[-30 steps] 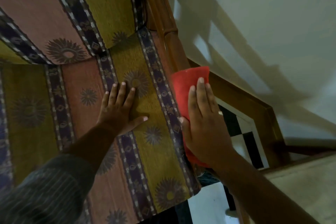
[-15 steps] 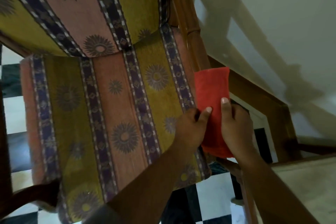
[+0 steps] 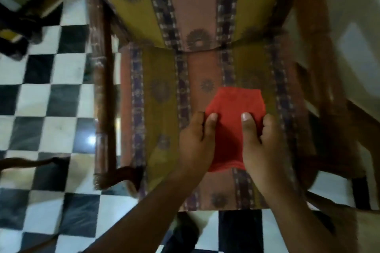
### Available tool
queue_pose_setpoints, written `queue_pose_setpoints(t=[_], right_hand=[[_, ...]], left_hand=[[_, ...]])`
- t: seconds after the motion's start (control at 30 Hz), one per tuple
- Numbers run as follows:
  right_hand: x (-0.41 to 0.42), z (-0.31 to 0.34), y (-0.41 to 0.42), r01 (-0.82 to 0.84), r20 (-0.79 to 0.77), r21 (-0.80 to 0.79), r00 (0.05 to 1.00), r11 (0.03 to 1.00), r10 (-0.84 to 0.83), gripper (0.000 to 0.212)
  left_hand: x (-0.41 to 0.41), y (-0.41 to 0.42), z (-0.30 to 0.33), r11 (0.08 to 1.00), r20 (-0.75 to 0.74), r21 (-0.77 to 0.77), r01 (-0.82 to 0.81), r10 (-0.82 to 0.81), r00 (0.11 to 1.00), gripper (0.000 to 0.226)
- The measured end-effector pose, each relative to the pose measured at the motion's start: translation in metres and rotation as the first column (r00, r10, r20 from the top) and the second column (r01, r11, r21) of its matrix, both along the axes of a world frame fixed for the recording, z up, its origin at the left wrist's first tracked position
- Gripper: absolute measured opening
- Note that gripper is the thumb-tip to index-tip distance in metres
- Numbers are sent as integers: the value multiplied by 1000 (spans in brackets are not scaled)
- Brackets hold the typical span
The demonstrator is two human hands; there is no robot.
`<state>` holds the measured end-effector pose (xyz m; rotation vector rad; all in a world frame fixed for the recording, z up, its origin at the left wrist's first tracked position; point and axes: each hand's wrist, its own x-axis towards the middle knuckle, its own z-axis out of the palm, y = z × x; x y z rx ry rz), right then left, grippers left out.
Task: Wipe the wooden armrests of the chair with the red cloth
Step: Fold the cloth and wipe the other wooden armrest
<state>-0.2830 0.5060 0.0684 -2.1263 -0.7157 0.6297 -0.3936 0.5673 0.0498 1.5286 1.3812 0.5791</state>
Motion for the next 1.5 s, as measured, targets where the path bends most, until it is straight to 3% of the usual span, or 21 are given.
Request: queue_pose_setpoints(t=[0.17,0.23,0.37,0.43,0.53,0.6,0.67,0.8,0.87,0.97,1.07,1.13,1.2,1.37,1.5], right_hand=[[-113,23,51,-40,-144,207,987,978,71,32],[-153,33,67,-92,-87,277,989,956,120,39],[-225,32,88,-163,50,394,986,905,156,30],[-247,12,87,-205,113,349,978,915,176,30],[-269,-26,71,-243,-8,191,968,951,249,33],[-272,-43,59,-241,-85,122,964,963,252,40],[-268,-52,54,-229,-111,92,965,969,239,51],[-234,-66,67,-263,-97,119,957,957,275,51],[-206,-80,78,-357,53,84,934,930,354,53],[-158,-118,103,-545,348,-120,760,830,549,50],[-126,-158,128,-727,448,-381,395,572,802,70],[-115,-183,138,-725,419,-547,195,418,887,84],[-111,-206,137,-708,464,-570,142,418,874,86],[-108,-228,132,-700,574,-515,147,495,806,88],[-111,-220,133,-692,583,-524,133,496,802,88]], left_hand=[[-121,37,34,981,-45,131,-141,148,988,34],[-160,46,44,968,-39,168,-188,197,980,30],[-228,59,45,930,-96,251,-269,301,949,28],[-254,60,30,943,-246,219,-251,302,921,29],[-279,52,-3,980,-454,-2,-197,175,874,26],[-284,41,-17,982,-490,-72,-176,119,864,44],[-284,34,-22,984,-462,-29,-175,142,875,57],[-270,38,-17,970,-515,230,83,49,856,62],[-255,44,-19,920,-600,244,308,-106,793,67],[-238,50,-30,854,-678,244,460,-189,711,69],[-236,54,-35,862,-677,240,446,-181,713,69],[-235,53,-36,862,-694,238,447,-171,699,69],[-233,55,-35,859,-698,244,450,-167,697,68],[-224,81,-34,846,-646,277,455,-186,740,65],[-222,92,-35,852,-627,280,442,-186,756,69]])
